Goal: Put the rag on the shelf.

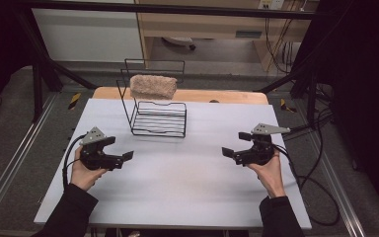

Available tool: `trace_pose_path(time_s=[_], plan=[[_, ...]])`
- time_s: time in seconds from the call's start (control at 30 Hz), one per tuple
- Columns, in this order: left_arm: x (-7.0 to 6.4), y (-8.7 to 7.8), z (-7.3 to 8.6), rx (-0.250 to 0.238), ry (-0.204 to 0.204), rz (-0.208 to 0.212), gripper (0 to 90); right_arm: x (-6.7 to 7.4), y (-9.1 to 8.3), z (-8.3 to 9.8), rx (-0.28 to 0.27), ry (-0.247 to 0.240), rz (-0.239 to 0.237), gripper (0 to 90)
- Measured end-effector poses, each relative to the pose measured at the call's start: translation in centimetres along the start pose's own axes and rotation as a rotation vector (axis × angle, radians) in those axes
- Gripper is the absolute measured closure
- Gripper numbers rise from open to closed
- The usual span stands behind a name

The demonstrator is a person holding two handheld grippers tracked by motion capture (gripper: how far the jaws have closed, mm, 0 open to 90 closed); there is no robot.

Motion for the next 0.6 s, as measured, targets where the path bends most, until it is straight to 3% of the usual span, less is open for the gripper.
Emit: trace_pose_path(time_s=[0.47, 0.6], plan=[[0.4, -0.1, 4.3, 0.058, -0.004, 0.014, 6.5, -1.8, -1.2, 6.6, 0.076, 0.054, 0.011, 0.5], [0.6, -0.1, 5.1, 0.060, -0.013, 0.018, 6.8, -2.1, -1.8, 7.8, 0.062, 0.066, 0.014, 0.5]])
Point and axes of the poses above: each handheld gripper's, and its own axes: y roughly forward along the jaws, z roughly out of its underside, x roughly to its left, the point moved 4 cm from there along y, roughly forward along the jaws, and after that the axes turned 3 degrees about x, right-handed, at the moved point
